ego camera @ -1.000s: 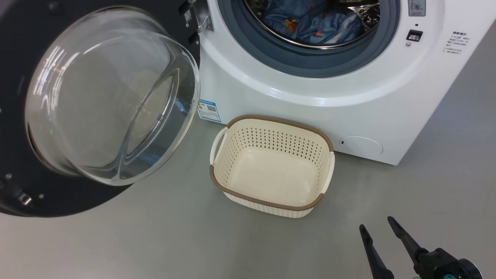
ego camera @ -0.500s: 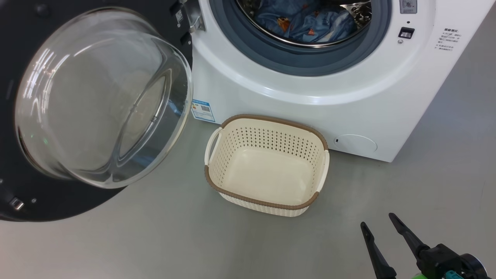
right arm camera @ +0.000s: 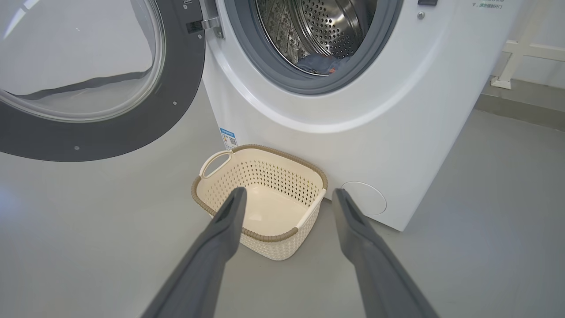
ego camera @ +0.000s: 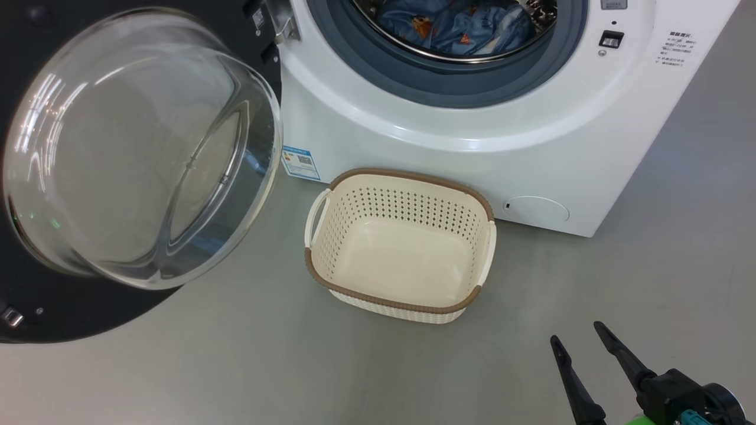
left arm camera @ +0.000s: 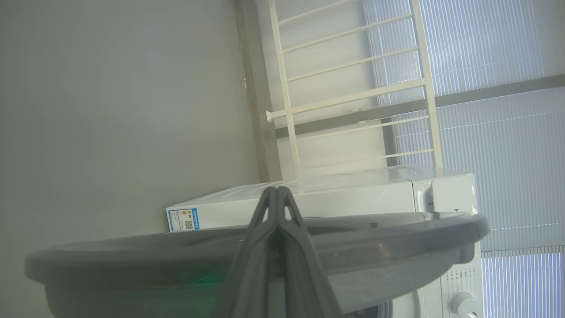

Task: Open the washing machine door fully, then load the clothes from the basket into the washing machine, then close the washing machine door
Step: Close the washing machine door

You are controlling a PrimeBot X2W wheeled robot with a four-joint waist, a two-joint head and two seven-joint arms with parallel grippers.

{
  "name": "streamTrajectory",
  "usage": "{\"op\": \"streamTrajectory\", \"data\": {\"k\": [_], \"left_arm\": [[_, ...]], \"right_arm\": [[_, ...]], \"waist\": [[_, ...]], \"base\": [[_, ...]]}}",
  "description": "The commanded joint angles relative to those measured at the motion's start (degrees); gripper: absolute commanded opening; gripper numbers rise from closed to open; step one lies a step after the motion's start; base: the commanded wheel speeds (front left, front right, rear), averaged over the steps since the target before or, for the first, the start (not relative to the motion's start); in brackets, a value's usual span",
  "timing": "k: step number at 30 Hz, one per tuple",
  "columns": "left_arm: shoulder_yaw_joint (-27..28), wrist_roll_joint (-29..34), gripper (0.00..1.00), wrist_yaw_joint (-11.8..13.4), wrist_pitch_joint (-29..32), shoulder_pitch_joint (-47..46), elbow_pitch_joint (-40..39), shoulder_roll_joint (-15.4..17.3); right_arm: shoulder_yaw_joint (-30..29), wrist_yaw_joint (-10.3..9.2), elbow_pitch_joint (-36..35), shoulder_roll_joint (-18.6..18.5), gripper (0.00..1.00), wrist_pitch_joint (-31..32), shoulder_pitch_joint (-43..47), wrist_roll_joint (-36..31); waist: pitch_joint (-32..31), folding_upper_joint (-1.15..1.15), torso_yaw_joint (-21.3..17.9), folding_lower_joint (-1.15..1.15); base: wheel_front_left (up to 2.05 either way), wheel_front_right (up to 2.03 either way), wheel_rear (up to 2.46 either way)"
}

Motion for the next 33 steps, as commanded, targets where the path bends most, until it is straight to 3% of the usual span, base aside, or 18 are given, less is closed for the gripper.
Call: {"op": "streamTrajectory", "data": {"k": [1,18,33], "left_arm": [[0.4,0.3,0.0,-0.5,1.5,0.9,-1.3,3.8],[-1.5,-5.5,0.0,-0.5,14.3,4.0,-8.4,1.5],[-1.8,-13.2,0.0,3.6,25.2,7.7,-20.1,-3.0]], "right_arm": [[1.3,0.08,-1.6,-0.4,1.0,-0.1,-1.6,-0.5],[1.6,0.08,-0.3,0.6,1.0,-0.4,-2.1,-0.6],[1.8,0.08,1.3,1.1,1.0,-1.2,-2.5,-0.2]], "waist": [[0.1,0.0,0.1,0.0],[-0.6,0.0,1.3,0.0],[-0.9,0.0,0.7,0.0]], "base": [[0.0,0.0,0.0],[0.0,0.0,0.0],[0.0,0.0,0.0]]}}
